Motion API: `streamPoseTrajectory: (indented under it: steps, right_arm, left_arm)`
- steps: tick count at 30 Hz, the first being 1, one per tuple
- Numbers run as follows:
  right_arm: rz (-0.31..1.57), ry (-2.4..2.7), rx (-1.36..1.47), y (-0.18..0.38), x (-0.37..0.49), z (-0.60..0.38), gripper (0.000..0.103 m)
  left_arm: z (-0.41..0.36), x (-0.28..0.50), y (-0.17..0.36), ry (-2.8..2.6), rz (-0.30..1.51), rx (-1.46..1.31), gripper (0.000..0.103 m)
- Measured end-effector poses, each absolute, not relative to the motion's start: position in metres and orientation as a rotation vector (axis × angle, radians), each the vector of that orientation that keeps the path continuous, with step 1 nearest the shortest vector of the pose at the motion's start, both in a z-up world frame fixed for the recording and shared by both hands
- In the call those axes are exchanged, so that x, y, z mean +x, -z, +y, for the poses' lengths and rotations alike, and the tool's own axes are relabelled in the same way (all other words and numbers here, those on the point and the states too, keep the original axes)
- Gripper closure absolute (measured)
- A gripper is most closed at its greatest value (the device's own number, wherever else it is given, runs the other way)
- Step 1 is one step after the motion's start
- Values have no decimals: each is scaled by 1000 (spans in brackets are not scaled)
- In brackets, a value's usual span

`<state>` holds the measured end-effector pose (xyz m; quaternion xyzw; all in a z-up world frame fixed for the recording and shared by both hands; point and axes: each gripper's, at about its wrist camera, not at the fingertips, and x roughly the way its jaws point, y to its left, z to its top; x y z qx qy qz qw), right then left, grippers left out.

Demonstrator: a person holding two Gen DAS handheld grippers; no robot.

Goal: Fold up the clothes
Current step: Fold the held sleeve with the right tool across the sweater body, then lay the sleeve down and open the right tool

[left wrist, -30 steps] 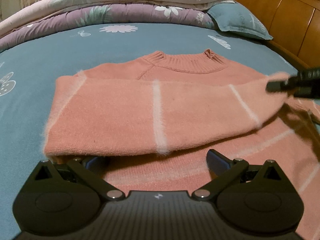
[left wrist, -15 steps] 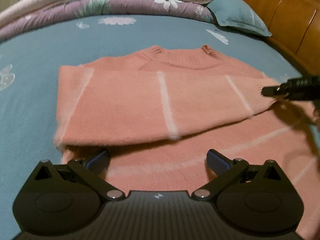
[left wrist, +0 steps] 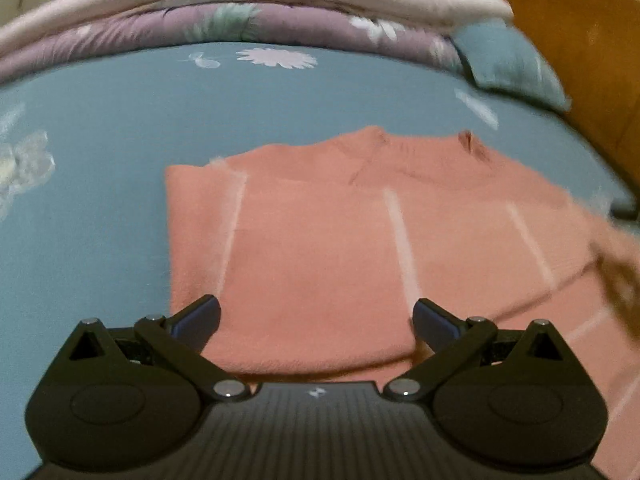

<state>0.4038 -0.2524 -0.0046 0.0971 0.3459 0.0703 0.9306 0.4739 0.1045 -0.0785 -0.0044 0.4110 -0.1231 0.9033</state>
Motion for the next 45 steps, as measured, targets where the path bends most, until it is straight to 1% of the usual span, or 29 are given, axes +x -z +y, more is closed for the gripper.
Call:
streamPoseTrajectory:
  steps: [2, 7, 10, 12, 13, 14, 15, 16, 18, 21, 23, 27, 28, 30, 32, 35, 38, 41, 43, 45]
  right_arm:
    - [696, -173, 169, -1, 406, -245, 65]
    - [717, -315, 118, 3, 422, -214, 59]
    - [759, -378, 45, 21, 435, -192, 59]
    - [823, -391, 20, 38, 447, -181, 59]
    - [855, -386, 12, 47, 451, -177, 57]
    - [857, -391, 9, 50, 451, -175, 52]
    - [854, -398, 7, 52, 451, -173, 44]
    - [850, -405, 5, 54, 450, -171, 41]
    - [850, -413, -11, 54, 445, -168, 32]
    - [844, -435, 10, 57, 443, -169, 23]
    - [841, -446, 48, 58, 444, -171, 15]
    - [836, -449, 90, 60, 447, -170, 10]
    - [832, -453, 92, 61, 447, -170, 9]
    - [825, -461, 105, 63, 447, -168, 2]
    - [818, -459, 118, 63, 447, -166, 0]
    - [811, -454, 108, 61, 445, -165, 0]
    - [831, -426, 101, 47, 433, -172, 0]
    - [798, -387, 65, 32, 405, -192, 0]
    - [814, -353, 68, 32, 382, -206, 0]
    - [839, -320, 80, 35, 361, -218, 0]
  left_arm:
    - [104, 473, 78, 249, 853, 30, 1]
    - [114, 483, 62, 217, 862, -1, 1]
    - [122, 493, 43, 273, 792, -69, 1]
    - [121, 509, 43, 305, 776, -85, 1]
    - [121, 517, 46, 320, 771, -88, 1]
    - [121, 526, 53, 307, 781, -86, 1]
    - [122, 536, 62, 277, 808, -87, 1]
    - [125, 545, 73, 239, 834, -84, 1]
    - [129, 551, 84, 210, 807, -75, 1]
    - [124, 553, 82, 206, 821, -49, 1]
    - [125, 544, 72, 204, 835, -55, 1]
    - [124, 510, 54, 286, 819, -99, 1]
    - [123, 501, 57, 300, 836, -109, 1]
    - [120, 490, 57, 311, 852, -113, 1]
    - [116, 485, 53, 308, 853, -102, 1]
    - [109, 478, 47, 302, 854, -86, 1]
    - [102, 470, 40, 297, 854, -70, 1]
    - [90, 454, 31, 286, 860, -4, 1]
    - [81, 439, 28, 294, 884, 45, 1]
    - [75, 425, 30, 325, 911, 33, 1]
